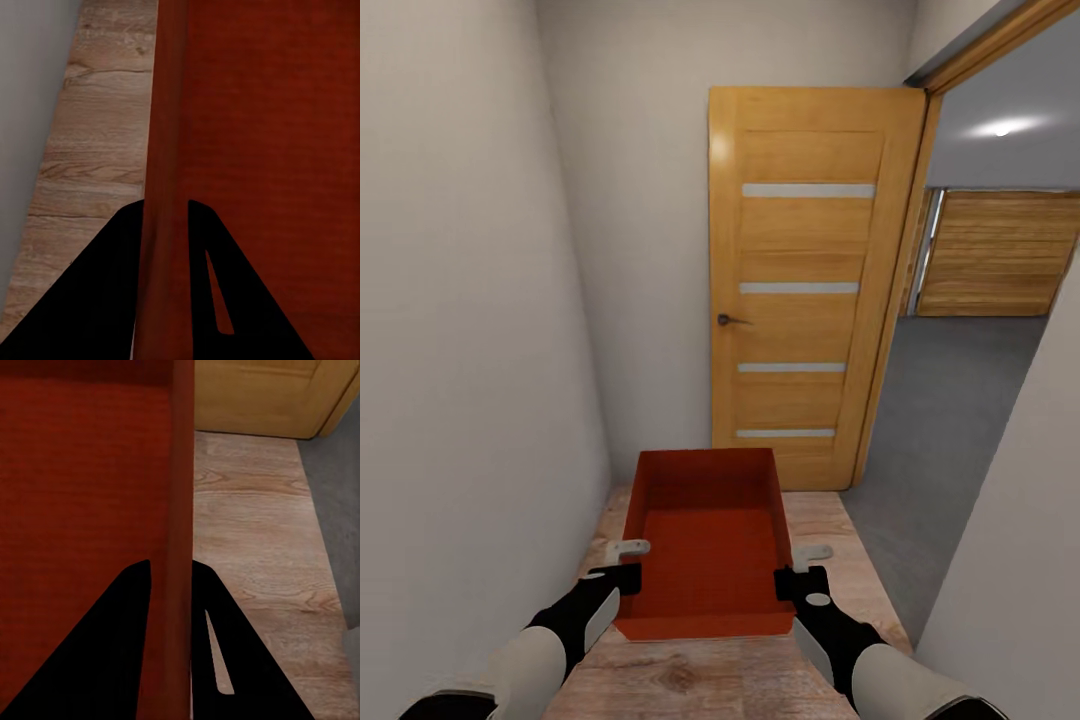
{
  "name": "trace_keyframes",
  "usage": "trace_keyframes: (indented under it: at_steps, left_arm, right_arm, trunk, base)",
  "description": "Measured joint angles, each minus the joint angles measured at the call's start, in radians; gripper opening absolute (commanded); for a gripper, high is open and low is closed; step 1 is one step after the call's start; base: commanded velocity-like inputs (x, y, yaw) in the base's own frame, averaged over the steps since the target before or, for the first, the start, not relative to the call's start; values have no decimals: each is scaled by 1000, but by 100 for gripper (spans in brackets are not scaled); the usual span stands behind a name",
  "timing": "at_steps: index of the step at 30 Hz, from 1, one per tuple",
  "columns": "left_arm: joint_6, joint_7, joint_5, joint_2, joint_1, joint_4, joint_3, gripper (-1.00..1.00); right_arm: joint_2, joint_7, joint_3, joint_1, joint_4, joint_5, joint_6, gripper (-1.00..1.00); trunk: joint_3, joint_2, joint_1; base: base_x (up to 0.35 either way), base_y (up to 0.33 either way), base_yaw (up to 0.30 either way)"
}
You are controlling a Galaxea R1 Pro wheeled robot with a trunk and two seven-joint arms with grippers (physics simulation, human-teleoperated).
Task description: Move the two storage containers from the living room to the garage. In the garage, place one container on the floor and stack the other container on top of it (either order is fine).
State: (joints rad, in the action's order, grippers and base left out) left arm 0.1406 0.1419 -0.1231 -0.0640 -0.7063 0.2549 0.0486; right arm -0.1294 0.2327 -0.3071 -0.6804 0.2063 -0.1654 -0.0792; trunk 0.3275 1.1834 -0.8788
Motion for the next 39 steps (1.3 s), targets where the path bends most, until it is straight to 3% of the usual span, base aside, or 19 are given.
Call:
trace_keyframes:
  at_steps: [10, 31, 39]
  left_arm:
    - [2, 0, 0, 0, 0, 3, 1, -100]
    - [6, 0, -3, 2, 0, -6, 2, -100]
    - [14, -1, -8, 5, 0, -4, 8, -100]
  right_arm:
    - [0, 0, 1, 0, 2, 0, 0, -100]
    - [-2, 1, 0, 0, -5, 0, 7, -100]
    - [-7, 3, 3, 0, -13, -1, 6, -100]
  trunk:
    - [0, 0, 0]
    - [0, 0, -1]
    - [0, 0, -1]
  base:
    - [291, 0, 0]
    - [9, 0, 0]
    - [0, 0, -176]
